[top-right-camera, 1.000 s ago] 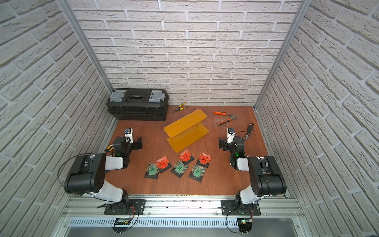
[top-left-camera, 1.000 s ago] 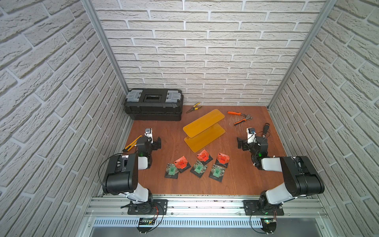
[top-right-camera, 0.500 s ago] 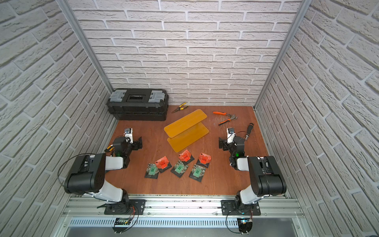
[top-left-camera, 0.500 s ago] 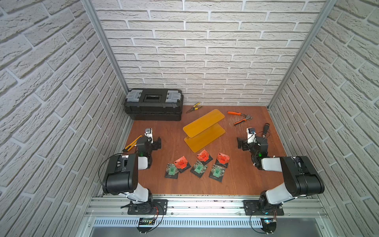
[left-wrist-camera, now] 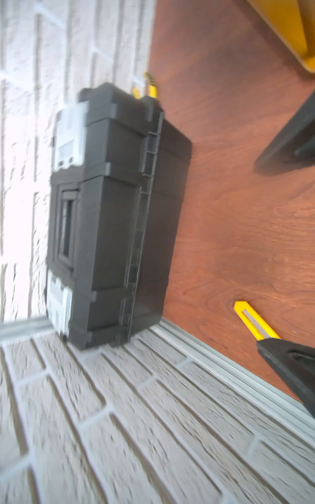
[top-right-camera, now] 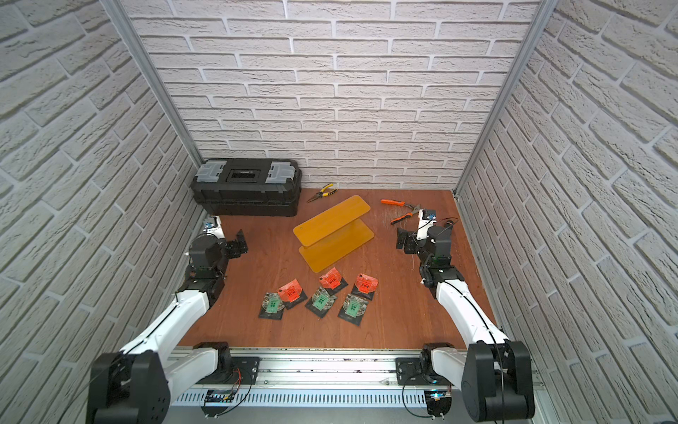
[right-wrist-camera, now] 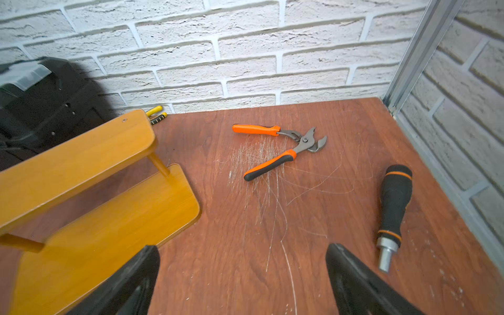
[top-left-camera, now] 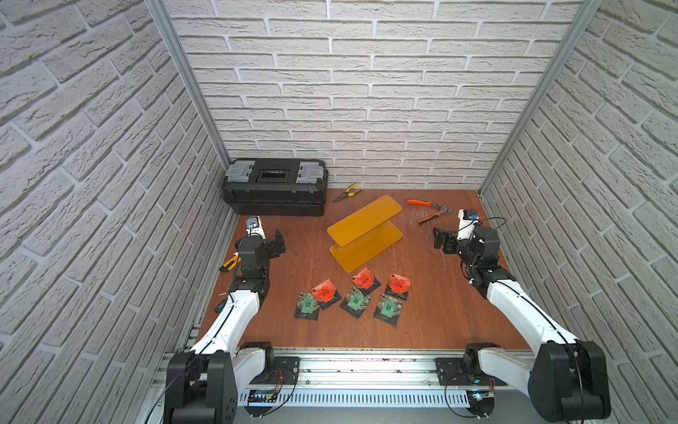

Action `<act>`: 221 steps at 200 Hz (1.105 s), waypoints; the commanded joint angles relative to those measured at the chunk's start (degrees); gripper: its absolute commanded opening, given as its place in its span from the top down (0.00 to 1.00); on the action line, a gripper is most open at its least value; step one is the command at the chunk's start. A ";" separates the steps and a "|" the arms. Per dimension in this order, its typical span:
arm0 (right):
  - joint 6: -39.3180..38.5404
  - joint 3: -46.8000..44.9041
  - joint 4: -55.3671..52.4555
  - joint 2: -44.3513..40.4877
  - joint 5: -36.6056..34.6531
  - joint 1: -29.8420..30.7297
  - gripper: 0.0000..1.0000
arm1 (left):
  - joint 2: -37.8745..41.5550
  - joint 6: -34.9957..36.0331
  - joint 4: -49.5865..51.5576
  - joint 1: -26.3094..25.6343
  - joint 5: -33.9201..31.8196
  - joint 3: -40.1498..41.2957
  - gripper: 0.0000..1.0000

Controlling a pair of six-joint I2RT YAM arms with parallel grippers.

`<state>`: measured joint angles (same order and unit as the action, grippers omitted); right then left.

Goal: Place the tea bags on the shelf by color
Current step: Pick up the tea bag from the center of the board.

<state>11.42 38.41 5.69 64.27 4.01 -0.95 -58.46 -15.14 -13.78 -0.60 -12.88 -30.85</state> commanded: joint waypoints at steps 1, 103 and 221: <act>8.17 2.43 -14.44 -2.22 2.79 1.57 0.01 | 4.29 -13.12 15.13 0.60 -2.09 -1.82 0.02; 18.23 0.05 -29.22 -10.29 12.10 13.63 0.01 | 13.01 -23.29 28.39 -4.11 21.57 1.65 0.01; 23.57 -3.07 -27.89 -1.56 12.50 23.57 0.18 | 10.23 -27.54 24.63 -23.43 19.98 6.33 0.02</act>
<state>32.51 35.99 -23.75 61.14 17.06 21.58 -46.76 -40.95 14.57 -20.71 7.97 -25.32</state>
